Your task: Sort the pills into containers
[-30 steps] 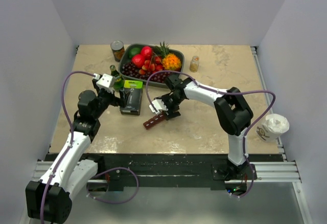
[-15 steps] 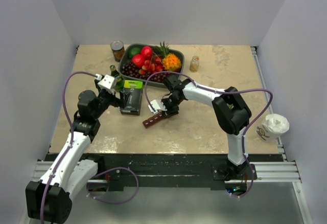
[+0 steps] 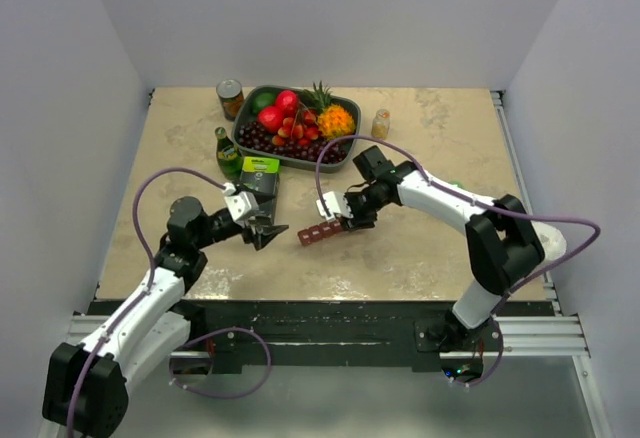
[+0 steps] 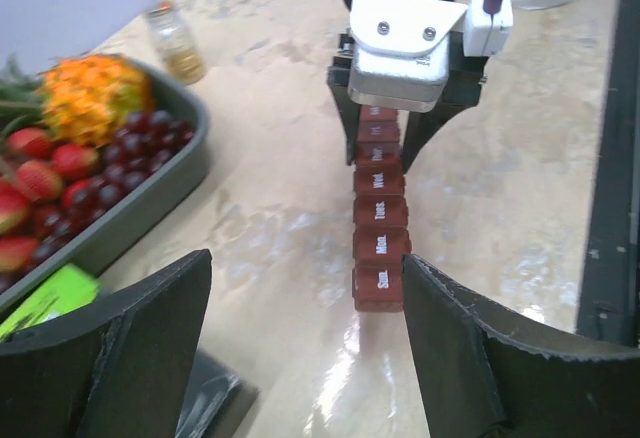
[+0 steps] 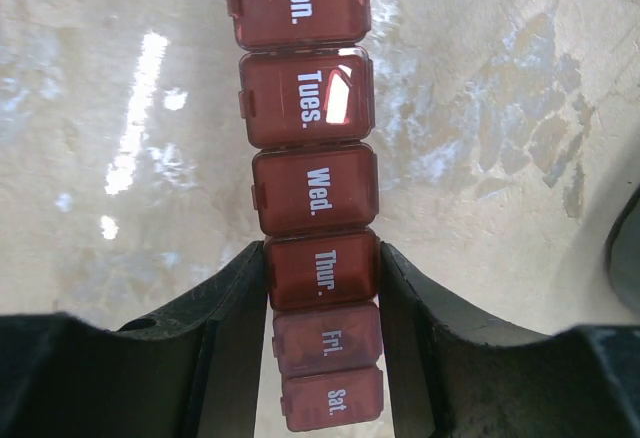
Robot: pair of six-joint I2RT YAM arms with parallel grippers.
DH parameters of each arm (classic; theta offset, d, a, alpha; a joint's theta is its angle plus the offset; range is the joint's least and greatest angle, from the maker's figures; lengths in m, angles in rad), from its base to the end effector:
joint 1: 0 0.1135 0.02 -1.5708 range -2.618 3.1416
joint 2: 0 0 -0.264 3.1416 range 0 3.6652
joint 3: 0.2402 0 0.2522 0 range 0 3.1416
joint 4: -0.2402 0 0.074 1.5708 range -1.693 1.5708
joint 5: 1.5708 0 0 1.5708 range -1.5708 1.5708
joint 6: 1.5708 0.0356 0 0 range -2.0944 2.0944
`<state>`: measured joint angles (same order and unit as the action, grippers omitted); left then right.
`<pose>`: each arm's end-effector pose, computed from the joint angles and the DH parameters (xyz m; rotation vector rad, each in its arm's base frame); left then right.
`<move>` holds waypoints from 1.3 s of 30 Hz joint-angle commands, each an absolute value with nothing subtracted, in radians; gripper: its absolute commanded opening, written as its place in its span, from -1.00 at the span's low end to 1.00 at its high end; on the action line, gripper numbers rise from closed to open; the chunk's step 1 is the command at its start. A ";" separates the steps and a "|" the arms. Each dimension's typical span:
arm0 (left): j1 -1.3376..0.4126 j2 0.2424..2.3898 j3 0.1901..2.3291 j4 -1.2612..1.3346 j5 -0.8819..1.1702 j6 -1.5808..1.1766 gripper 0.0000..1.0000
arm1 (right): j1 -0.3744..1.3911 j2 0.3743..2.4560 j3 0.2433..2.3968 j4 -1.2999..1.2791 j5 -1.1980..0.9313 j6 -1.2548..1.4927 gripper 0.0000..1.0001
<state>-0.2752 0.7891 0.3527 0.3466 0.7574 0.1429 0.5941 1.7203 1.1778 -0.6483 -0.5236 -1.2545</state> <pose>0.1674 -0.0727 0.2427 0.8929 1.4309 -0.7251 0.2709 0.2045 0.2021 -2.1361 1.4458 0.4923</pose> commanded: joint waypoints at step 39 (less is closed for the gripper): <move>-0.767 1.345 0.614 0.160 0.359 0.466 -0.84 | 0.626 1.532 1.019 -0.492 -0.680 -1.118 -0.62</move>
